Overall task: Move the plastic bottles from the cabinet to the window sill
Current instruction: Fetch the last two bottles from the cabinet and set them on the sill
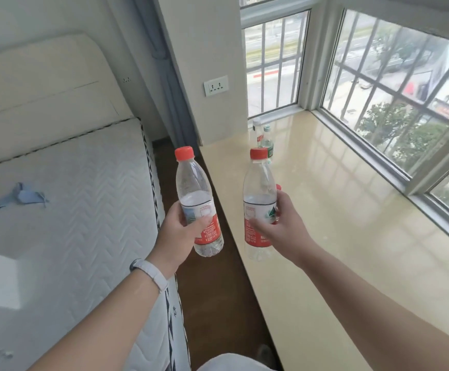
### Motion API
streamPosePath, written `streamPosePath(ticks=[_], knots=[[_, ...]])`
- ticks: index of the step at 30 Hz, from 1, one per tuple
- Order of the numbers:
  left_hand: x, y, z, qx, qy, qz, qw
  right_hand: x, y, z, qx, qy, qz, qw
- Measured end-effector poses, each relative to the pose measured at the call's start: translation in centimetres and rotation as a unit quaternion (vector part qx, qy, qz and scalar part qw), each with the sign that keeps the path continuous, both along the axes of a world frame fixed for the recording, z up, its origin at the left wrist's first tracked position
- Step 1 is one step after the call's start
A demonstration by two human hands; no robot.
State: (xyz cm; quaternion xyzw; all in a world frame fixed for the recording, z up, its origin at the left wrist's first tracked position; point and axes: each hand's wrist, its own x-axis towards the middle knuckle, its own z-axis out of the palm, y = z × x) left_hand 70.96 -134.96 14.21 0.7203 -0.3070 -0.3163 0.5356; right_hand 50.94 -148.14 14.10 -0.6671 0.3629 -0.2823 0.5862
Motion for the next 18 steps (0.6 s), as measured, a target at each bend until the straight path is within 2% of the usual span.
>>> streamPosePath(ticks=[11, 18], knots=[[6.6, -5.3, -0.6, -0.003, 0.009, 0.02, 1.0, 6.5, -4.7, -1.2, 0.01, 0.01, 0.005, 1.0], [15.2, -10.4, -1.8, -0.014, 0.024, -0.025, 0.999, 13.8, -8.7, -1.7, 0.013, 0.048, -0.047, 0.998]])
